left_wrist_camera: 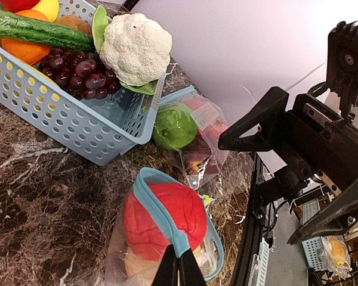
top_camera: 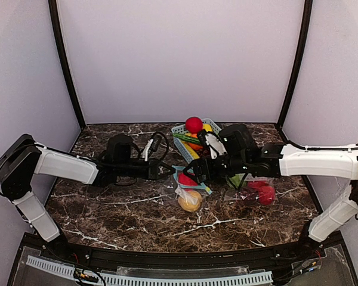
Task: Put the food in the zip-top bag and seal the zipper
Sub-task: Place the fake vegetable in the zipper food storage bag, then adjust the zipper food storage bag at the center of the board, then adjust the fake vegetable in the zipper food storage bag, then pass from the right arm to the left, then adjust the fake vegetable in the zipper food storage bag.
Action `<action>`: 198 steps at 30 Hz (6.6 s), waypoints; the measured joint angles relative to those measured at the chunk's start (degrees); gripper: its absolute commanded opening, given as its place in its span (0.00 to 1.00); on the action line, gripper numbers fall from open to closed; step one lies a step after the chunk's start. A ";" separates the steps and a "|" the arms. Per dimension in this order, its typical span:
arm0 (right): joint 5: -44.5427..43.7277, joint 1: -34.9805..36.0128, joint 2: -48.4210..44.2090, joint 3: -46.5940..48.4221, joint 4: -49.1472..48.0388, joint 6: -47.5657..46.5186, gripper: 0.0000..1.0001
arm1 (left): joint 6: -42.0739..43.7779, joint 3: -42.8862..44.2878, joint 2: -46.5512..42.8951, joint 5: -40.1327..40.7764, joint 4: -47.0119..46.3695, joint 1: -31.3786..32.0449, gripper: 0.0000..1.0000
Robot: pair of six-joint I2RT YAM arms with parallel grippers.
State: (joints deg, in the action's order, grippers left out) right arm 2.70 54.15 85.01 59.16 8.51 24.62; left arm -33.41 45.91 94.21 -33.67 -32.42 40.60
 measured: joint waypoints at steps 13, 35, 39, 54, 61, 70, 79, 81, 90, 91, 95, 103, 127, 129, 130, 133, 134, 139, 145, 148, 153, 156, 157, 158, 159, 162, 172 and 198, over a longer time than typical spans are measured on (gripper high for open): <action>-1.22 -6.14 -3.28 -7.28 5.29 2.67 0.52 | 1.27 0.00 -1.07 -0.68 1.36 0.00 0.01; 5.33 -6.19 5.33 -4.39 3.39 0.00 0.33 | 1.79 0.00 -1.36 -1.16 2.56 0.00 0.01; 6.54 -6.19 6.82 -2.93 2.84 -0.74 0.08 | 1.99 0.00 -1.36 -1.22 2.56 0.00 0.01; 4.98 -5.66 -2.19 7.17 14.95 -3.85 0.00 | 9.31 4.28 -8.70 7.98 16.06 -0.57 0.01; 2.78 -3.56 -1.03 7.91 19.71 -3.26 0.00 | 9.66 6.47 -5.70 8.52 16.37 1.77 0.01; 1.46 -2.78 1.36 5.16 19.56 -0.37 0.00 | 9.77 7.54 -0.74 10.14 16.55 5.18 0.28; 2.32 -2.38 1.36 2.56 15.39 0.87 0.00 | 8.59 5.03 -0.81 11.80 15.87 5.18 0.90; 2.49 -2.25 1.27 2.34 14.67 0.85 0.00 | 8.55 4.81 -0.81 11.93 15.87 5.25 0.98; 3.34 -1.79 0.96 1.77 12.83 0.55 0.00 | 8.09 4.81 -0.76 11.93 15.69 7.13 0.99; 3.43 -1.68 0.96 1.77 12.68 0.48 0.00 | 8.28 5.03 -0.66 12.09 15.98 7.32 0.99; 3.72 -1.14 0.94 1.77 12.35 0.02 0.00 | 9.53 7.74 0.94 13.27 18.03 7.80 0.99; 4.22 -0.92 0.92 1.53 11.93 -0.26 0.00 | 11.69 11.80 3.65 18.36 23.69 7.85 0.99; 2.58 -0.55 0.92 1.36 11.61 0.55 0.00 | 14.05 13.20 -0.31 21.84 32.15 8.52 0.99; 2.34 -0.55 0.92 1.36 11.69 0.85 0.00 | 13.27 13.18 -2.82 20.63 32.15 8.55 0.99; 2.23 -0.55 0.92 1.36 11.72 0.96 0.00 | 13.00 13.09 -3.93 20.31 32.09 8.55 0.99; 2.10 -0.55 0.92 1.36 11.74 1.07 0.00 | 12.07 11.61 -6.80 19.71 32.13 8.55 0.91; 2.08 -0.55 0.92 1.36 11.74 1.11 0.00 | 11.89 10.99 -7.30 19.71 32.24 8.55 0.87; 1.99 -0.55 0.92 1.36 11.78 1.20 0.00 | 10.58 8.33 -7.56 20.37 34.16 8.52 0.72; 2.01 -0.55 0.92 1.36 11.80 1.18 0.00 | 9.64 7.48 -6.75 21.14 34.75 8.52 0.56; 2.01 -0.55 0.92 1.36 11.80 1.18 0.00 | 9.25 7.48 -5.66 21.16 34.58 8.44 0.45; 2.01 -0.55 0.92 1.36 11.80 1.18 0.00 | 9.18 7.63 -3.45 21.05 34.58 8.41 0.17; 2.05 -0.52 0.92 1.36 11.80 1.18 0.00 | 9.07 7.65 -3.04 20.81 34.49 8.41 0.03; 2.05 -0.52 0.92 1.36 11.80 1.16 0.07 | 8.92 7.69 -3.04 20.76 34.42 8.41 0.01; 2.08 -0.52 0.92 1.36 11.80 1.14 0.16 | 8.98 7.74 -3.04 20.63 34.29 8.41 0.01; 2.08 -0.52 0.92 1.36 11.85 1.03 0.28 | 9.22 7.82 -3.04 20.44 34.14 8.41 0.01; 2.01 -0.52 1.36 1.81 12.31 0.61 0.59 | 9.27 7.85 -3.04 19.41 33.70 8.41 0.01; 2.16 -0.42 7.96 6.01 11.15 -3.67 0.92 | 9.25 7.85 -3.02 16.41 31.78 8.41 0.01; -7.63 0.31 18.23 9.88 12.24 -2.82 0.94 | 9.33 8.24 -2.75 15.65 31.67 8.41 0.01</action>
State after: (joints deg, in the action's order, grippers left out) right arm -4.93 54.46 103.24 69.04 20.75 21.80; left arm -24.08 54.15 91.46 -18.02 -0.75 49.01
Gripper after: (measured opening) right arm 0.941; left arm 0.014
